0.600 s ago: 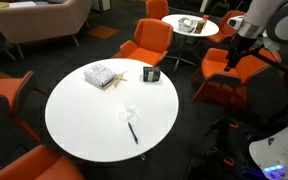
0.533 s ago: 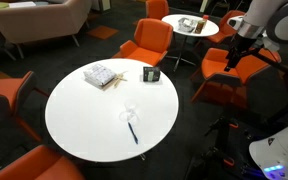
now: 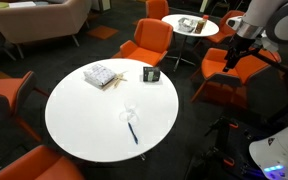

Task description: Take the pen from the table and put it in the cup

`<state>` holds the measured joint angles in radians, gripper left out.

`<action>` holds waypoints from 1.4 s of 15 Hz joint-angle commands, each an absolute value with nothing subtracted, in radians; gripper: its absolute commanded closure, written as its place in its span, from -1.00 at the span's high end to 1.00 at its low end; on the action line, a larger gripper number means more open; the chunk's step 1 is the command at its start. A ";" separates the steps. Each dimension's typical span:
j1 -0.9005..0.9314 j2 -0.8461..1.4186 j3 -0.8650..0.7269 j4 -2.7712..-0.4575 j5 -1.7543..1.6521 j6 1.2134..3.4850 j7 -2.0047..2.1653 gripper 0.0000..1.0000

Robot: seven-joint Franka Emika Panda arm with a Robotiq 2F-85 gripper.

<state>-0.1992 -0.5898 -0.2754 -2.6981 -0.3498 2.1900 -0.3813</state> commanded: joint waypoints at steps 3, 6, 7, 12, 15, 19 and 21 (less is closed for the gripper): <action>-0.079 -0.500 -0.189 -2.700 -0.150 2.259 -0.215 1.00; -0.029 -0.430 -0.105 -2.705 -0.072 2.362 -0.087 1.00; -0.013 -0.398 -0.082 -2.703 -0.051 2.410 -0.056 1.00; 0.021 -0.240 0.010 -2.703 -0.019 2.618 0.068 1.00; 0.051 -0.162 0.063 -2.693 -0.003 2.692 0.136 1.00; 0.077 -0.069 0.116 -2.676 0.007 2.768 0.252 1.00; 0.101 0.001 0.123 -2.652 0.056 2.812 0.253 1.00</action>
